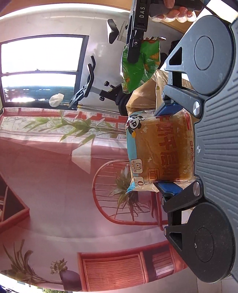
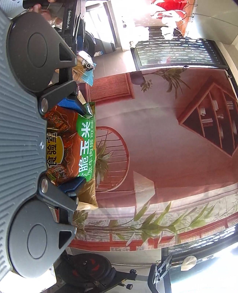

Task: Organize snacks
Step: 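Carry both packages over the box and open both tools to drop them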

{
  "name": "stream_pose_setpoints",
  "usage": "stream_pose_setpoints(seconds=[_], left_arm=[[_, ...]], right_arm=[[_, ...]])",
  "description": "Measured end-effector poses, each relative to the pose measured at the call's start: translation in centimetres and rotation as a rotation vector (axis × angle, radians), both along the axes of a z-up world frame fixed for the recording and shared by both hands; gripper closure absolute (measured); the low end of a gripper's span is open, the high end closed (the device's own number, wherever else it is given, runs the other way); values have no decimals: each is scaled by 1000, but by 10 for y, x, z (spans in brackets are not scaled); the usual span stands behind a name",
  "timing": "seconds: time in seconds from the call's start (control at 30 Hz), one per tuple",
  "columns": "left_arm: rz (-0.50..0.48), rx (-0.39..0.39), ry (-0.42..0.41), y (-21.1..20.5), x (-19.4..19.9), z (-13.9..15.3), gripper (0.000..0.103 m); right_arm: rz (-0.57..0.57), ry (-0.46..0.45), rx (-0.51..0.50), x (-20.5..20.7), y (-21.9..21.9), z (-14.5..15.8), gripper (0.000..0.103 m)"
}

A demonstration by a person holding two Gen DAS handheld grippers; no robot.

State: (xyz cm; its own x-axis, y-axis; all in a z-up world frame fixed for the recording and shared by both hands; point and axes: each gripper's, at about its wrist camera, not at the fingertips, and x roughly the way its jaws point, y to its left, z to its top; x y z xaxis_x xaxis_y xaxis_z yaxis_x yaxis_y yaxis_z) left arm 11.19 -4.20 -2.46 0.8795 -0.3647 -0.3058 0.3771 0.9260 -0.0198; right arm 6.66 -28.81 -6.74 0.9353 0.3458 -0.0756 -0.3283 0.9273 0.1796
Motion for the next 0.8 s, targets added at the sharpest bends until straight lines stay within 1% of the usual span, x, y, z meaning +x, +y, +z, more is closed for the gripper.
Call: stream_pose_setpoints(seconds=[0.13, 0.2, 0.3, 0.4, 0.43, 0.47, 0.5, 0.57, 0.63, 0.73, 0.8], left_arm=[[14, 29, -3, -21, 44, 12, 29], [28, 55, 5, -33, 68, 14, 29], [62, 69, 17, -46, 97, 16, 29], [90, 64, 64, -52, 122, 13, 27], [103, 68, 84, -52, 128, 12, 26], [118, 75, 93, -52, 131, 10, 25], [129, 82, 88, -51, 132, 10, 25], [138, 91, 66, -45, 125, 10, 25], [126, 84, 61, -37, 117, 11, 25], [126, 68, 59, -21, 101, 12, 25], [124, 47, 70, -7, 89, 11, 25]], right_arm=[[-52, -21, -97, 45, 10, 7, 28], [-72, -27, -119, 66, 13, 6, 28], [-106, -5, -154, 98, 20, 0, 27], [-115, 19, -159, 120, 24, -6, 26], [-121, 26, -164, 127, 25, -8, 21], [-132, 28, -171, 130, 26, -10, 17], [-146, 32, -177, 133, 27, -11, 9], [-169, 13, -162, 128, 26, -11, 5], [-170, -4, -123, 119, 21, -9, 0], [-169, 4, -93, 104, 15, -7, 0], [-145, 12, -81, 92, 11, -8, 0]])
